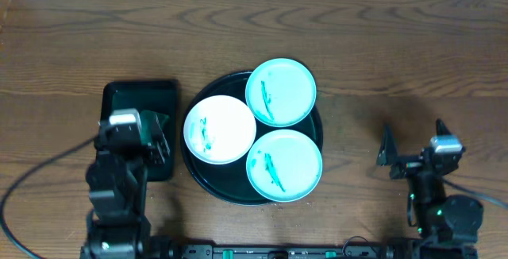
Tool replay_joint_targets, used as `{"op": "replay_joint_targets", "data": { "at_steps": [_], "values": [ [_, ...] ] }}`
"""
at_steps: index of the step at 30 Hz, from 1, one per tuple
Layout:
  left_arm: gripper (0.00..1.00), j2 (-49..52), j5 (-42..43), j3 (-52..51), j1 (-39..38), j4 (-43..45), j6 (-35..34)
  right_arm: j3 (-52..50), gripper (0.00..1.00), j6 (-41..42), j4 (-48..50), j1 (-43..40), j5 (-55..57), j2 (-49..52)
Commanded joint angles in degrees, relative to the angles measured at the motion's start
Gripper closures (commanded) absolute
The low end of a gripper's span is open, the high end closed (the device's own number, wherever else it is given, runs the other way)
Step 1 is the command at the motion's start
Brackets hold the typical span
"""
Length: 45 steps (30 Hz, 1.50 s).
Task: Clean dirty plates on tray and stack at the side
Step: 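Move the right gripper to the top plate rim and grasp it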
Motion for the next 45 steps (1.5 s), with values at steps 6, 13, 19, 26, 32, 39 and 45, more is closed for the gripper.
{"op": "replay_joint_targets", "data": {
  "at_steps": [6,13,19,26,32,39,45],
  "values": [
    [0.26,16.1,-0.4,20.4,-0.2,-14.4,-0.3,20.3,0.01,-4.2,-10.0,0.1,-5.7,23.4],
    [0.26,28.0,-0.4,36.3,-0.2,-30.1,-0.3,40.3,0.01,-4.2,-25.1,0.1,-10.0,43.8],
    [0.26,38.2,-0.4,48.5,-0.2,-43.9,-0.3,54.6,0.01,-4.2,-37.4,0.2,-11.8,58.1],
    [0.26,46.6,3.0,53.6,-0.2,-52.4,-0.3,60.7,0.01,-3.7,-41.9,0.1,-12.1,67.6],
    [0.26,50.1,3.5,53.5,-0.2,-52.3,-0.3,60.7,0.01,-1.0,-41.8,0.1,-16.0,69.5],
    [0.26,51.2,10.3,53.5,-0.2,-50.9,-0.3,60.7,0.08,7.1,-39.6,2.5,-19.3,72.1],
    [0.26,51.1,10.5,53.5,-0.2,-49.3,-0.3,60.9,0.22,12.5,-37.7,11.0,-19.0,77.3]
  ]
}}
